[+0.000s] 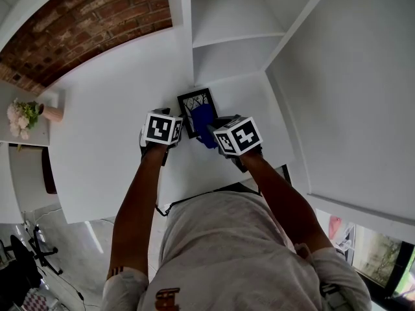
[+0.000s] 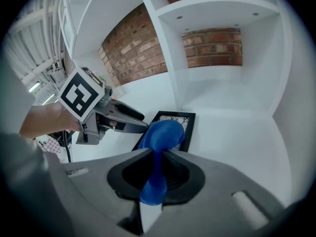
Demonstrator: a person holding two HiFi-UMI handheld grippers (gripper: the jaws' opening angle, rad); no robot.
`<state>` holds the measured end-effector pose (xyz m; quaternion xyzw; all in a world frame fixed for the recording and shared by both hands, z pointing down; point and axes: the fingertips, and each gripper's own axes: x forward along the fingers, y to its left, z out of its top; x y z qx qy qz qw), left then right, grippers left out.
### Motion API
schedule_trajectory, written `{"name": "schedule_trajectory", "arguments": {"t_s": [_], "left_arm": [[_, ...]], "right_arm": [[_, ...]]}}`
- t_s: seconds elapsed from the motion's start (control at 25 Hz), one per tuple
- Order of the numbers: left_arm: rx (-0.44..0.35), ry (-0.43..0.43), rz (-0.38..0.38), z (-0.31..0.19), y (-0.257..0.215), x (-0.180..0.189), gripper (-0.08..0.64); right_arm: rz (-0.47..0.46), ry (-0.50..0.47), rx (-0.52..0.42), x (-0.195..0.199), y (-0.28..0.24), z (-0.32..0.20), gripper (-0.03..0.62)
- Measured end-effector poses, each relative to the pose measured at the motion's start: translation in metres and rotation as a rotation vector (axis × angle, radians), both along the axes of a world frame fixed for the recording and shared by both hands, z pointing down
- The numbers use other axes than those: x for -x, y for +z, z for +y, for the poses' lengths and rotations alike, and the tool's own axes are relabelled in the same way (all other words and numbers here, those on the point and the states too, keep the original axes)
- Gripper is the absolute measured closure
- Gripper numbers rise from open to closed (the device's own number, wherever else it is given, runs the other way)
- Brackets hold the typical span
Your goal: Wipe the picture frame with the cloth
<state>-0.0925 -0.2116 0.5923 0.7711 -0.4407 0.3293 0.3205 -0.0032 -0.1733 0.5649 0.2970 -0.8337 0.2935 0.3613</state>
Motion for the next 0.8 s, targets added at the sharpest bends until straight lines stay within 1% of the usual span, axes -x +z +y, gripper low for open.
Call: {"name": "schedule_trajectory", "arguments": {"t_s": [0.48, 0.64, 0.8], "left_arm": [[0.002, -0.005, -0.013, 0.001, 0.000, 0.000, 0.340], [-0.008, -0.003, -0.031, 0.001, 0.000, 0.000, 0.340], [-0.019, -0.001, -0.048, 0.004, -0.002, 0.001, 0.339]], "right_arm": [[0.031, 0.075, 0.002, -0.054, 0.000, -0.017, 0.545], [0.017, 0.089, -0.008, -0.062, -0.006, -0.020, 0.545], [-0.028, 0.074, -0.049, -0.059, -0.025, -0.023, 0.545]]}}
